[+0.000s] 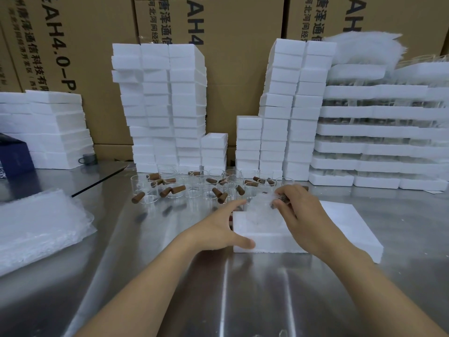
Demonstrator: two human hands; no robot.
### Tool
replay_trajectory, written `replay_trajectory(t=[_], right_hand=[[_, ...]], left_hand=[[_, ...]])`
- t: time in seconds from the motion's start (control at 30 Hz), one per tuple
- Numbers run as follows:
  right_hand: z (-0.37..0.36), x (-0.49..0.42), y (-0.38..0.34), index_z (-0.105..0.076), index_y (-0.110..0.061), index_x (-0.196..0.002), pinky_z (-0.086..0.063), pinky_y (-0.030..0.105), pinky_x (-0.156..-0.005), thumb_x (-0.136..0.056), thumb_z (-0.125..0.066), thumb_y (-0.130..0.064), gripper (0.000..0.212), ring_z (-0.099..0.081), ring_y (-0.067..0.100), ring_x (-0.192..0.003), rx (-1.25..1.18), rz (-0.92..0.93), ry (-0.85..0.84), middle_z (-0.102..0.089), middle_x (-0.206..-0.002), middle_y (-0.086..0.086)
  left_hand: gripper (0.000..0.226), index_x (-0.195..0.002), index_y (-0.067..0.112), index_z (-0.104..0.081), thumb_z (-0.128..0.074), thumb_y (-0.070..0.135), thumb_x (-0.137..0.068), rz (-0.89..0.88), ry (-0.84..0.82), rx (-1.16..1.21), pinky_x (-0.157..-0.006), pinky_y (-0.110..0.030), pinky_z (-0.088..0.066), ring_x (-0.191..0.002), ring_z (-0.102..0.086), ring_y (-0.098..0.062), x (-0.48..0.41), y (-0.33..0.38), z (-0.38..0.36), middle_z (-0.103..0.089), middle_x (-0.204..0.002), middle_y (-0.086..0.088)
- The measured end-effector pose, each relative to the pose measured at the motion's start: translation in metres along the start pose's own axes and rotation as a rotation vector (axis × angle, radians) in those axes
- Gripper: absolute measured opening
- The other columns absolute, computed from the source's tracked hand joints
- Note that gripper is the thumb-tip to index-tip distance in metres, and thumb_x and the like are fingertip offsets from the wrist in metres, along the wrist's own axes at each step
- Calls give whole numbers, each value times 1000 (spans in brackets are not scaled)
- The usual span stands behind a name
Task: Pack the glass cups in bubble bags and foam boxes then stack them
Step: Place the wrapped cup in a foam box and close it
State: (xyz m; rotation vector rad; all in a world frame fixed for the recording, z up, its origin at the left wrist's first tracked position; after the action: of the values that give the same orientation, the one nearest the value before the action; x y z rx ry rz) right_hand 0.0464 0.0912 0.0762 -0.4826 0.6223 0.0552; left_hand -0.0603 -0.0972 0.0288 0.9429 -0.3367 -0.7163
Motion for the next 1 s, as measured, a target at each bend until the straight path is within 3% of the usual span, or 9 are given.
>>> replay_trajectory(t=[0.1,0.23,0.37,0.5,0.63,0.77,0.9,1.0], right_hand=[[-3,0,0,-65,-25,-100,-46,29,-81,-108,-53,-28,15,-60,7,-91,-126,-73,36,-66,-98,-9],[-4,2,4,-67,-25,-94,-38,20,-66,-107,-55,-30,19,-55,3,-74,-265,-150,34,-63,-82,-8],[-3,3,2,-68,-25,-96,-39,18,-69,-107,-56,-30,17,-56,4,-78,-294,-151,27,-66,-88,-8],[-4,5,-3,-68,-28,-98,-48,26,-80,-106,-56,-29,14,-61,9,-91,-262,-108,60,-68,-96,-10],[-3,4,-4,-68,-29,-99,-49,28,-79,-106,-57,-30,13,-62,11,-91,-350,-103,104,-70,-97,-11],[-15,3,4,-72,-23,-96,-47,29,-70,-106,-58,-25,18,-61,18,-79,-402,-208,-90,-70,-90,1],[-17,3,10,-74,-19,-96,-46,21,-67,-106,-58,-25,20,-60,8,-74,-393,-267,-149,-70,-94,14],[-17,3,12,-70,-14,-91,-44,31,-70,-107,-55,-27,26,-60,22,-77,-264,-246,-172,-67,-89,17]], left_hand=[[106,-155,46,-37,-100,26,-73,-11,-4,7,-118,-38,-48,-134,-60,-11,-2,0,2,-52,-149,17],[108,-156,41,-42,-102,29,-67,-17,7,5,-119,-40,-48,-135,-60,-13,-2,-2,7,-55,-149,15],[104,-154,41,-44,-102,28,-69,-8,12,-12,-119,-41,-48,-135,-60,-13,-2,-3,8,-57,-148,14],[98,-153,35,-48,-101,26,-71,2,10,-11,-119,-42,-48,-134,-61,-15,-2,-2,8,-60,-147,12],[97,-154,34,-49,-101,24,-73,-9,-7,-9,-120,-43,-47,-136,-60,-15,0,-1,9,-62,-147,11],[99,-155,35,-47,-100,22,-73,-19,-24,-27,-120,-43,-47,-136,-58,-15,1,2,8,-61,-146,11],[99,-155,35,-46,-100,18,-74,-20,-35,-36,-119,-42,-48,-136,-58,-15,3,5,9,-60,-146,11],[95,-153,33,-48,-98,15,-76,-19,-50,-34,-118,-41,-49,-135,-59,-15,3,5,8,-60,-145,11]])
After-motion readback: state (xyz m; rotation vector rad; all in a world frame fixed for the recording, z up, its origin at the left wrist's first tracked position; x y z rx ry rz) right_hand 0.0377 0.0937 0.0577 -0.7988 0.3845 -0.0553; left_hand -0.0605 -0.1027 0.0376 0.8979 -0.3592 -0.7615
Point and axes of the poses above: each hand's wrist, its own x-axis away from the middle knuckle, its own z-axis out of the back of the hand, y = z × x, the point moved 4 cm from there along -x, towards the middle knuckle
